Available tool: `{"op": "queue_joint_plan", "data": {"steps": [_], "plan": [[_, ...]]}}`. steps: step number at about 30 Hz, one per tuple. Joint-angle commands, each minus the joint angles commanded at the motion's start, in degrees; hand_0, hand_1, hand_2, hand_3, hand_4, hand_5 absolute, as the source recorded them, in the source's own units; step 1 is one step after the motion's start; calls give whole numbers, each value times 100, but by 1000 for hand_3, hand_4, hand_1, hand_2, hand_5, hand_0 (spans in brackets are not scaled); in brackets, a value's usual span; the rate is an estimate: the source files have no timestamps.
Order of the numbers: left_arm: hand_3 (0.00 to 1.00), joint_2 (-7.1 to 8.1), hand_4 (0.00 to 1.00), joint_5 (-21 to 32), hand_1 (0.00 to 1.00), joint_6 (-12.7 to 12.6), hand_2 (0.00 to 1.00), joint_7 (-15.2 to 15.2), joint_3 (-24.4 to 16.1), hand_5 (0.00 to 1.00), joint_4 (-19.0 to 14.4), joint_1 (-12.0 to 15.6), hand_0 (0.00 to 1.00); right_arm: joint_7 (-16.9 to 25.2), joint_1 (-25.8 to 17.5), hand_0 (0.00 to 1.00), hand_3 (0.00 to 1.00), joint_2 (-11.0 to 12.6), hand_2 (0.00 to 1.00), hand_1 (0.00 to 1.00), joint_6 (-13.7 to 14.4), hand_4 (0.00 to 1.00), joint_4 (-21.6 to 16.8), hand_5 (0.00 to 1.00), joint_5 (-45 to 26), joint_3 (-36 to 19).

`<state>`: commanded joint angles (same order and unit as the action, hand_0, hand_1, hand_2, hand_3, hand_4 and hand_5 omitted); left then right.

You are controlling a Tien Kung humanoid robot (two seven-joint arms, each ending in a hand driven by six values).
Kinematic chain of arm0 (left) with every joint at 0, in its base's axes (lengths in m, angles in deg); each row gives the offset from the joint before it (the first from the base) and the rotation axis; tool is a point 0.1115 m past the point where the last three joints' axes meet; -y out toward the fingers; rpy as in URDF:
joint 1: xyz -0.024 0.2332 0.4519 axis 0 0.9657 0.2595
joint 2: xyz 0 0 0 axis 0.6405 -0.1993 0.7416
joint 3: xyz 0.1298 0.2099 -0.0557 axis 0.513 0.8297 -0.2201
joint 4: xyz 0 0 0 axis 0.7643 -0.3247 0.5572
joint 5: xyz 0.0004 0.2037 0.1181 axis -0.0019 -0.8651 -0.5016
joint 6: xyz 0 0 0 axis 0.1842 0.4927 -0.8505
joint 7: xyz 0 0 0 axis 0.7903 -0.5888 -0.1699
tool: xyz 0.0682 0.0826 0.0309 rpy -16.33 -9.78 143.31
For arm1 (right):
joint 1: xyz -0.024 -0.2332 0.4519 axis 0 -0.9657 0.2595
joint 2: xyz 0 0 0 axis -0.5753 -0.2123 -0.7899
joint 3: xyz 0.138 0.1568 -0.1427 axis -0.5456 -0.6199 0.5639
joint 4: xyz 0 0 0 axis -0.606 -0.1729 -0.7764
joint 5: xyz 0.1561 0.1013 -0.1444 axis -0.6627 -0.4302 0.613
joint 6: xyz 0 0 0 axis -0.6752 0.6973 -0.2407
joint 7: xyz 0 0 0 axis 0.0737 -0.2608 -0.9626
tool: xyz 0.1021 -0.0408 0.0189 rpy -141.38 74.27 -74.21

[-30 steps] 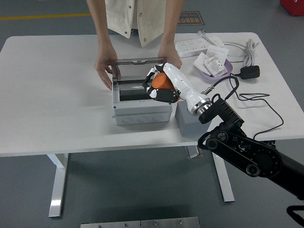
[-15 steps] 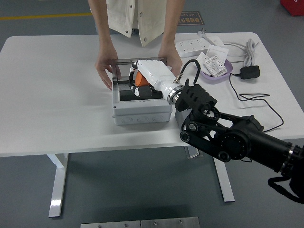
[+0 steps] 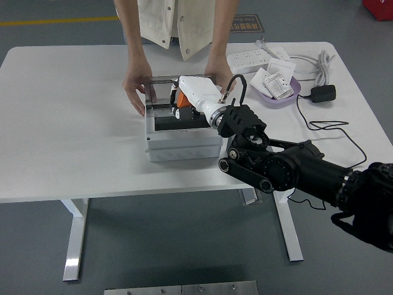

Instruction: Fetch the battery,place it into the box,close the lid of the box

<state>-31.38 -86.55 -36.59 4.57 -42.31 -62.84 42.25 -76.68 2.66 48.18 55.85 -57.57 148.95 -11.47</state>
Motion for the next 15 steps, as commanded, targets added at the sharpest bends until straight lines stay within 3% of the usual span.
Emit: {"op": "queue_joint_plan", "data": {"steps": [11,15], "plan": [[725,6,661,-53,781,-1,741,-36,-16,197,0,-73,624,160,63,91,261,-2,270,200,217,2,288,2,-413,400],[725,6,661,-65,781,1,741,-44,-21,197,0,-85,624,471,43,91,261,-2,270,200,310,2,230,2,-751,474]]}}
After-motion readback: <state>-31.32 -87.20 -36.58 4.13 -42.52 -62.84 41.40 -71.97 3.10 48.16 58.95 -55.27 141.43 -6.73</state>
